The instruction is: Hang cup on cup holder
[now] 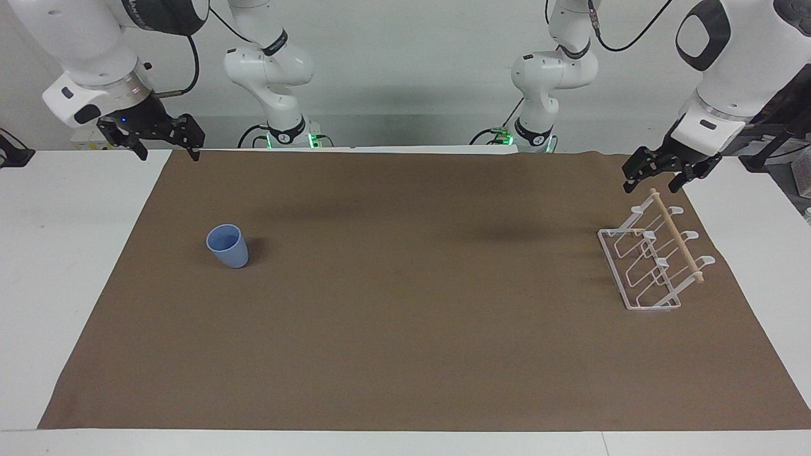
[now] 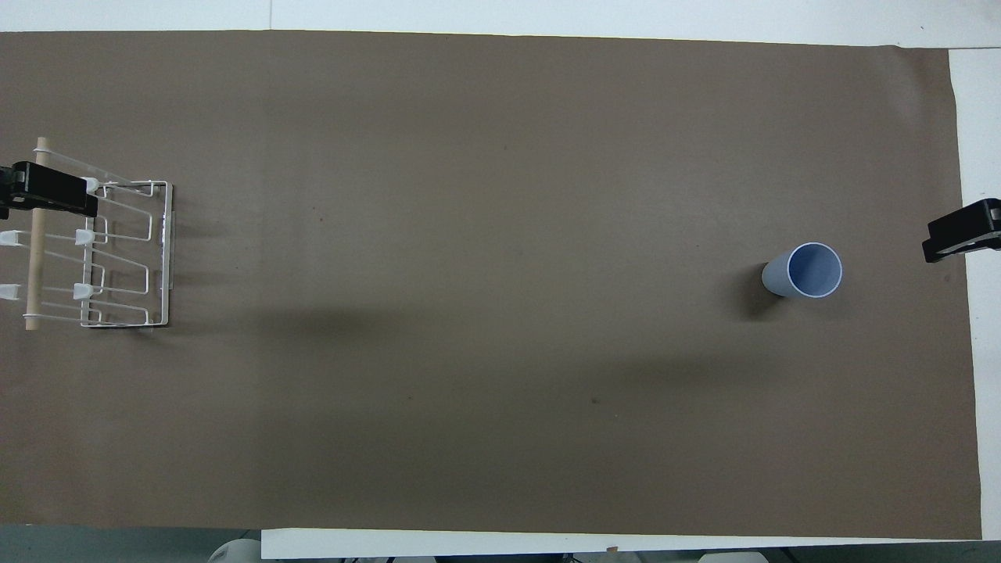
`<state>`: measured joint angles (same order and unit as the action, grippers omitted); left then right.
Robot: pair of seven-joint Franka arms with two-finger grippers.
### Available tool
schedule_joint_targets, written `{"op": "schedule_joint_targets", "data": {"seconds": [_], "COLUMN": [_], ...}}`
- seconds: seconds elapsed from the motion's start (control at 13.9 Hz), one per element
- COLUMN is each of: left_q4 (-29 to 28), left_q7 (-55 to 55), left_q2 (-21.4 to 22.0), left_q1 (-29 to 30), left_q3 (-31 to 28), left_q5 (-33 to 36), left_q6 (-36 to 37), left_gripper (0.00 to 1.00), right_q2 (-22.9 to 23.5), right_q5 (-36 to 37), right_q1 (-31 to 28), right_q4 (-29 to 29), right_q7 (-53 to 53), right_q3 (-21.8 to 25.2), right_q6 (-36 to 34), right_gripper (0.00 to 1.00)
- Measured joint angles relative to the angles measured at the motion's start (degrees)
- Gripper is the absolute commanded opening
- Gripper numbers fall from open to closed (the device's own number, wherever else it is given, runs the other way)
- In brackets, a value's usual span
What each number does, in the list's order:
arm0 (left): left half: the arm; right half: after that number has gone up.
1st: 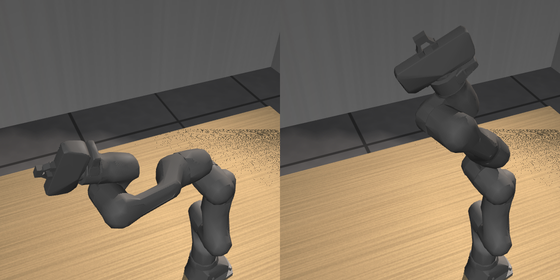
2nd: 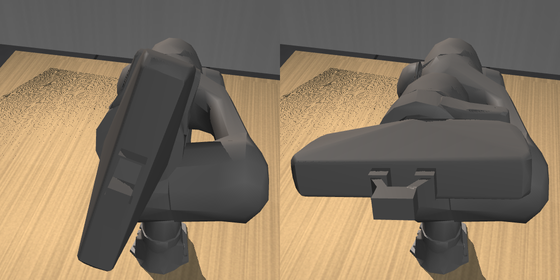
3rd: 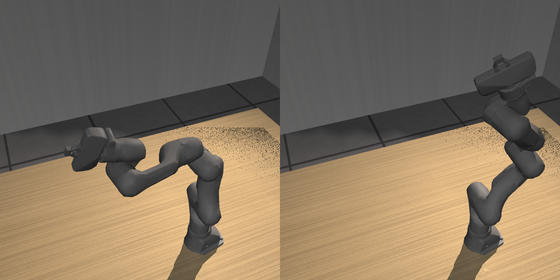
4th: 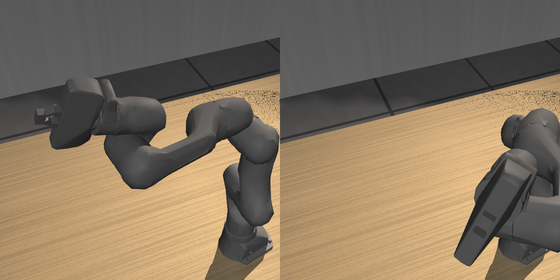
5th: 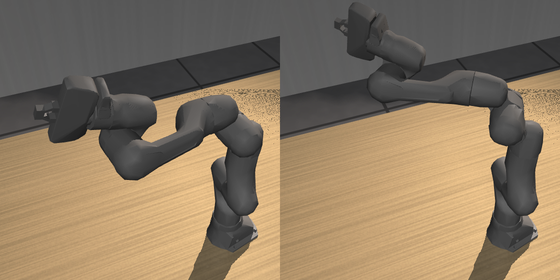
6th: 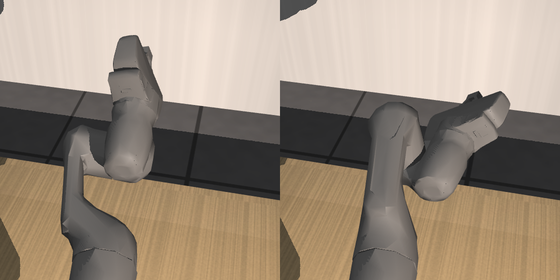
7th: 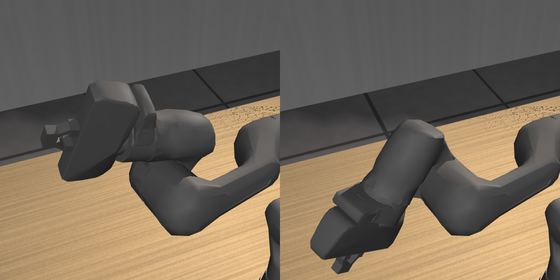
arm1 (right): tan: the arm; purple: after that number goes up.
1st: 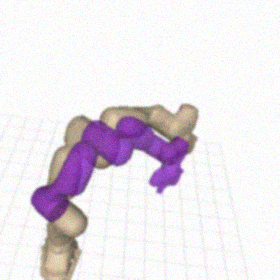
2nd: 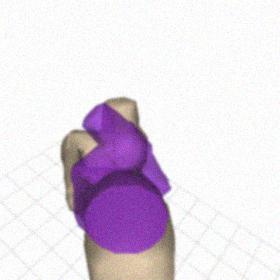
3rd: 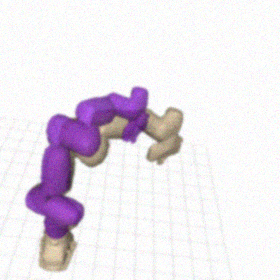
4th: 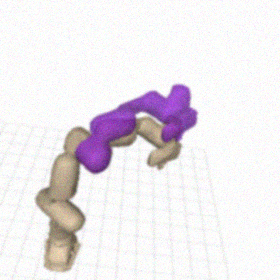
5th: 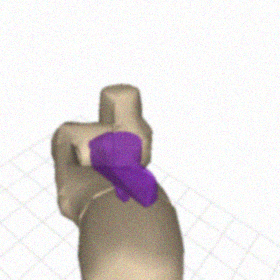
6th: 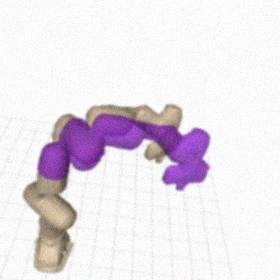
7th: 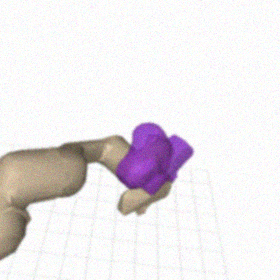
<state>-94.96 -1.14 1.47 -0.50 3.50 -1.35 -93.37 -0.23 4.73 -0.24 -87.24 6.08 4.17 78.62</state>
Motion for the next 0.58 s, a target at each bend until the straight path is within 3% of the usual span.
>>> {"op": "schedule_joint_targets", "data": {"seconds": [0.43,0.58], "left_q4": [0.00,0.00], "left_q7": [-0.05,-0.06], "left_q2": [0.00,0.00], "left_q1": [-0.01,-0.01], "left_q3": [0.11,0.12], "left_q5": [0.64,0.64], "left_q6": [0.00,0.00], "left_gripper": [1.00,1.00], "right_q2": [-0.11,-1.69], "right_q5": [0.00,0.00], "right_q1": [-0.14,-0.23], "right_q4": [-0.45,-5.73], "right_q7": [0.00,0.15], "right_q3": [0.13,0.27], "right_q6": [0.58,7.29], "right_gripper": [0.99,0.99]}}
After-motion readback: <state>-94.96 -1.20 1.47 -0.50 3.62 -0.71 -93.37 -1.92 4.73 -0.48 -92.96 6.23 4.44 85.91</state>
